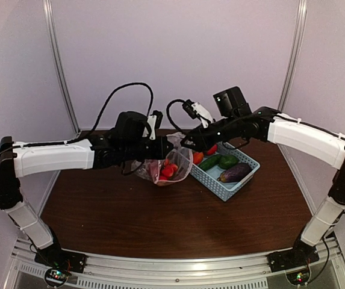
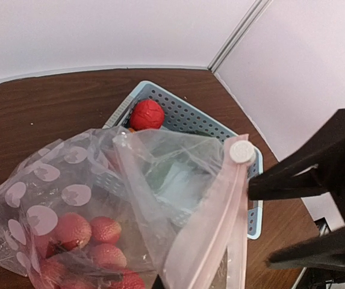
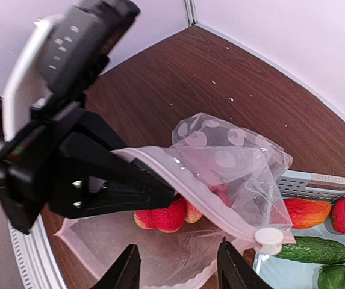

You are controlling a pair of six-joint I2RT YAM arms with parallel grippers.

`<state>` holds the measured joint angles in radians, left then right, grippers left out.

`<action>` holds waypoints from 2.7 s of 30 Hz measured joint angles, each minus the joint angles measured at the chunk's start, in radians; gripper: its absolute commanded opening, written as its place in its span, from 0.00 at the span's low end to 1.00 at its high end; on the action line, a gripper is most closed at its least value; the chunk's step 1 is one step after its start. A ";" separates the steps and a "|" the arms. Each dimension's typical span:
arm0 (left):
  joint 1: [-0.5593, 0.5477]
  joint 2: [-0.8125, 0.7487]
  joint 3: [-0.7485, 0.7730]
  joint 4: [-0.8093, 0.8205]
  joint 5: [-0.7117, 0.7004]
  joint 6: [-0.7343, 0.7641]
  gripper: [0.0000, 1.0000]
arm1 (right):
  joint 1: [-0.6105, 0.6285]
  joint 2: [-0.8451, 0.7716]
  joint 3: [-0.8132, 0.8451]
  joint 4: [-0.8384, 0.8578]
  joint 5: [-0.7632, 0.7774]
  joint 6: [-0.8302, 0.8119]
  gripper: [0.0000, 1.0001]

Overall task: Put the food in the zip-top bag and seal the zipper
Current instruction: Place the fake fruit in the zipper food storage bag, then pick up the fake vegetable from the center of the board.

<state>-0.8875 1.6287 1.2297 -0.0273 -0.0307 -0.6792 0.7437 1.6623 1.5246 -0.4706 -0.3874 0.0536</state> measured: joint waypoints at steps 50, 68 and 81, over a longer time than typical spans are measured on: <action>0.154 0.066 0.149 -0.286 0.316 0.310 0.00 | -0.369 0.172 0.032 -0.491 0.210 -0.816 0.63; 0.154 0.063 0.148 -0.286 0.314 0.310 0.00 | -0.359 0.305 0.077 -0.594 0.362 -1.127 0.65; 0.154 0.063 0.145 -0.285 0.307 0.310 0.00 | -0.337 0.321 0.041 -0.497 0.381 -1.114 0.48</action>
<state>-0.7338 1.6920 1.3746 -0.3122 0.2768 -0.3695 0.4065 1.9835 1.5658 -0.9672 -0.0063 -1.0599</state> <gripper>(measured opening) 0.004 0.563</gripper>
